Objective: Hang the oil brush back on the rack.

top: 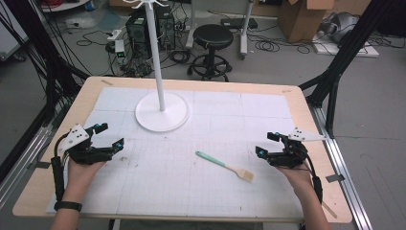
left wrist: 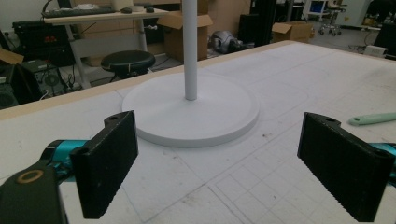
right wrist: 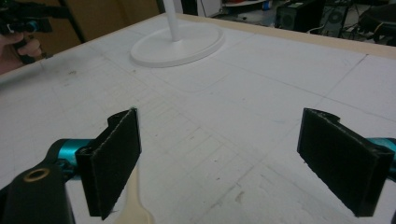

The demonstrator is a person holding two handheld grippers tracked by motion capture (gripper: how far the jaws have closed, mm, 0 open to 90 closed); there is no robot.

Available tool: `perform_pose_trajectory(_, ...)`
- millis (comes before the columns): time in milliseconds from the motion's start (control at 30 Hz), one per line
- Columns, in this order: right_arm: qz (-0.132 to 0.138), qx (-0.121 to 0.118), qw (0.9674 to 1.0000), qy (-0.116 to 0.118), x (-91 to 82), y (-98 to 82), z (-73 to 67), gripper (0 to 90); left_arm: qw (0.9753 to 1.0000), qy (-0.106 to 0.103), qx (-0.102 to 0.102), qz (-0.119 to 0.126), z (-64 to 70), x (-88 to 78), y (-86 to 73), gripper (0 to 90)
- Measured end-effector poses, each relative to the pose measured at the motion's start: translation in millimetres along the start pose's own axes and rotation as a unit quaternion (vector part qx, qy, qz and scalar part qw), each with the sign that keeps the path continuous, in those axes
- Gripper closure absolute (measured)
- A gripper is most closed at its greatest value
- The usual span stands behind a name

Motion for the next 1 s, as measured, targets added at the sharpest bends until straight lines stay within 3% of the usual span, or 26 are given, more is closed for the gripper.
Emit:
perform_pose_trajectory(367,-0.045,-0.041,0.9977,0.029,27.0,-2.5,-28.5,13.0,1.0,-0.003,-0.001,-0.002,0.5,1.0,-0.7,12.9)
perform_pose_trajectory(500,-0.078,-0.077,0.9934,0.034,38.8,-11.1,-41.7,14.2,1.0,-0.001,-0.002,-0.005,0.2,1.2,-1.1,12.9)
perform_pose_trajectory(733,-0.102,-0.095,0.9893,0.043,47.8,-17.4,-50.6,16.9,1.0,-0.002,-0.001,-0.007,0.9,2.0,-1.6,12.9)
perform_pose_trajectory(1000,-0.126,-0.121,0.9823,0.067,55.6,-22.3,-65.0,28.5,0.9999,-0.004,-0.002,-0.01,1.6,3.2,-2.4,12.9)
Point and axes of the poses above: each handheld gripper's, and its own axes: x roughly forward along the jaws, y roughly out of its top, z roughly to its right, the point moved 6 cm from there along x, roughly forward along the jaws, and after that the axes turned 12 degrees about -y, right-handed, at the moved point
